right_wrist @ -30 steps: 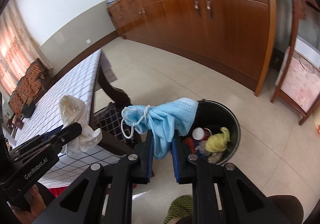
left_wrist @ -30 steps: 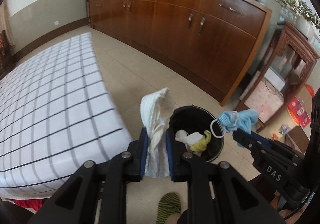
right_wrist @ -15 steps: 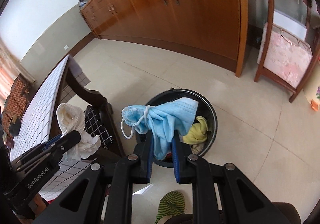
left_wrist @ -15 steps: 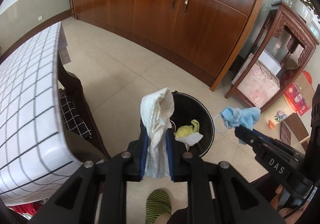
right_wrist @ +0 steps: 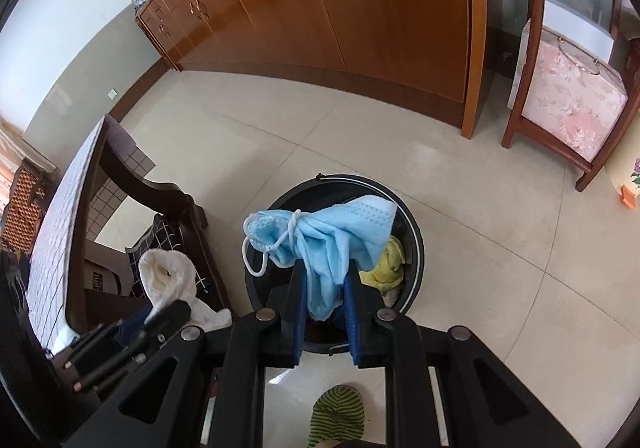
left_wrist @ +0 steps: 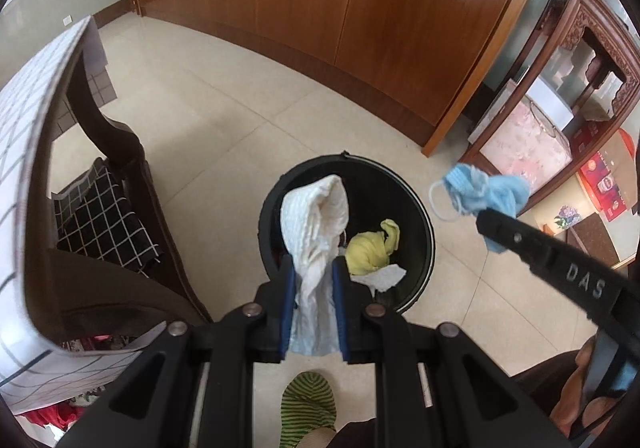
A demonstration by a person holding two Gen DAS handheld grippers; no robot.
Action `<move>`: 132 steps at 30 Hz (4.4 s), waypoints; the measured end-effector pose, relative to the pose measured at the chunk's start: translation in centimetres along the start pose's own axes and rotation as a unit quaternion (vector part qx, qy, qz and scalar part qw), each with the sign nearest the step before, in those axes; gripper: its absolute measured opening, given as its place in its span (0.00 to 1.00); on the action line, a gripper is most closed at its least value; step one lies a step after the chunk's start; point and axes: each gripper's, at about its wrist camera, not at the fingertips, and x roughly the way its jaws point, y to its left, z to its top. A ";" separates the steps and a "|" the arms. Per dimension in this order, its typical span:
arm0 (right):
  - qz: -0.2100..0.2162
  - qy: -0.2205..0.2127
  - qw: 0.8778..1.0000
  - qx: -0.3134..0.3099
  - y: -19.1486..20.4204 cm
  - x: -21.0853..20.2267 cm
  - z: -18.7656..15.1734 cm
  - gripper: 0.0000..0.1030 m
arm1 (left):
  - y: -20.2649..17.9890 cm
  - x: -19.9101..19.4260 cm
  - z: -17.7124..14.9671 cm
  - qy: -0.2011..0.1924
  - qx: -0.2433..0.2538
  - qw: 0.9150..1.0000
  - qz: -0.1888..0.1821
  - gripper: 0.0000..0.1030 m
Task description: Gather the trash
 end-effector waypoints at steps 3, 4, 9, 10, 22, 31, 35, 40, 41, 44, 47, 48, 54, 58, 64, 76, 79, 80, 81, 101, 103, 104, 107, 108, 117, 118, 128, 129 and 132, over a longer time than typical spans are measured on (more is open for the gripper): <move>-0.003 0.016 1.000 0.003 -0.1 1.7 0.8 0.18 | 0.0 1.3 0.2 0.015 -0.003 1.000 0.000 0.19; -0.004 0.020 1.000 0.004 -0.1 2.1 1.0 0.18 | -0.1 1.7 0.3 0.019 -0.004 1.000 -0.002 0.19; -0.029 0.069 0.997 -0.006 0.2 5.9 1.8 0.19 | -0.1 3.8 1.0 0.039 -0.015 0.999 -0.003 0.21; -0.034 0.077 0.996 -0.007 0.1 6.5 1.8 0.19 | -0.1 4.2 1.1 0.042 -0.018 0.999 -0.003 0.21; -0.054 0.112 0.992 0.035 -2.3 10.0 2.1 0.56 | 0.1 6.8 2.8 0.069 -0.058 0.995 -0.042 0.56; -0.059 0.063 0.995 0.059 -3.1 7.3 3.0 0.57 | -1.3 2.9 3.3 0.005 -0.009 1.000 -0.014 0.56; -0.047 0.049 0.996 0.055 -2.1 5.8 2.8 0.57 | -1.5 -0.9 3.1 -0.039 0.007 0.999 0.005 0.56; -0.014 0.021 0.999 0.025 1.0 2.8 2.2 0.57 | 0.2 -6.5 2.3 -0.087 -0.007 0.996 0.022 0.56; -0.007 0.015 1.000 0.016 1.9 2.2 1.9 0.58 | 0.8 -7.9 1.9 -0.099 -0.013 0.995 0.029 0.56; 0.023 -0.003 0.999 -0.025 5.0 -0.1 0.5 0.62 | 2.7 -11.3 0.7 -0.126 -0.029 0.990 0.053 0.56; 0.049 -0.020 0.996 -0.076 8.8 -2.4 -1.2 0.63 | 4.7 -14.6 -1.0 -0.153 -0.045 0.984 0.083 0.57; 0.054 -0.026 0.994 -0.092 9.9 -3.1 -1.8 0.63 | 5.4 -15.6 -1.7 -0.160 -0.050 0.981 0.095 0.59; 0.085 -0.075 0.975 -0.189 16.7 -8.9 -6.3 0.71 | 9.8 -20.3 -5.9 -0.182 -0.104 0.965 0.157 0.64; 0.084 -0.096 0.964 -0.232 19.5 -11.8 -9.1 0.76 | 11.5 -22.2 -8.1 -0.187 -0.131 0.957 0.180 0.65; 0.092 -0.115 0.957 -0.250 21.2 -15.4 -11.9 0.79 | 12.6 -25.1 -10.5 -0.211 -0.157 0.941 0.213 0.65; 0.086 -0.153 0.949 -0.261 23.1 -18.7 -13.7 0.79 | 14.4 -27.7 -14.4 -0.217 -0.187 0.929 0.234 0.66; 0.080 -0.156 0.949 -0.262 23.2 -18.9 -14.1 0.79 | 14.3 -28.0 -14.9 -0.215 -0.186 0.930 0.233 0.66; 0.077 -0.157 0.949 -0.264 23.3 -18.9 -14.2 0.79 | 14.2 -28.1 -14.9 -0.215 -0.186 0.930 0.233 0.66; 0.075 -0.157 0.948 -0.266 23.3 -19.0 -14.3 0.79 | 14.1 -28.1 -15.0 -0.215 -0.185 0.930 0.232 0.66; 0.072 -0.153 0.950 -0.263 22.7 -19.0 -14.2 0.79 | 13.2 -28.2 -14.9 -0.216 -0.179 0.933 0.223 0.66; 0.071 -0.153 0.950 -0.263 22.7 -18.9 -14.2 0.79 | 13.2 -28.2 -14.8 -0.216 -0.179 0.933 0.224 0.66; 0.071 -0.153 0.950 -0.263 22.6 -18.9 -14.2 0.79 | 13.2 -28.2 -14.8 -0.216 -0.179 0.933 0.224 0.66; 0.071 -0.155 0.951 -0.259 22.4 -18.9 -14.1 0.79 | 13.1 -28.2 -14.8 -0.216 -0.178 0.934 0.223 0.66; 0.070 -0.155 0.951 -0.259 22.4 -18.9 -14.1 0.79 | 13.0 -28.2 -14.8 -0.217 -0.177 0.934 0.223 0.66; 0.070 -0.160 0.952 -0.253 22.1 -18.9 -14.1 0.79 | 13.0 -28.3 -14.8 -0.224 -0.179 0.932 0.222 0.66; 0.071 -0.160 0.952 -0.252 22.1 -18.9 -14.0 0.79 | 13.0 -28.3 -14.8 -0.224 -0.179 0.932 0.222 0.66; 0.072 -0.157 0.952 -0.251 21.9 -18.8 -14.0 0.79 | 12.9 -28.1 -14.7 -0.221 -0.180 0.933 0.220 0.66; 0.072 -0.156 0.953 -0.251 21.9 -18.8 -14.0 0.79 | 12.9 -28.1 -14.7 -0.221 -0.180 0.933 0.221 0.66; 0.072 -0.156 0.953 -0.251 21.8 -18.7 -14.0 0.79 | 12.9 -28.0 -14.7 -0.221 -0.179 0.933 0.221 0.66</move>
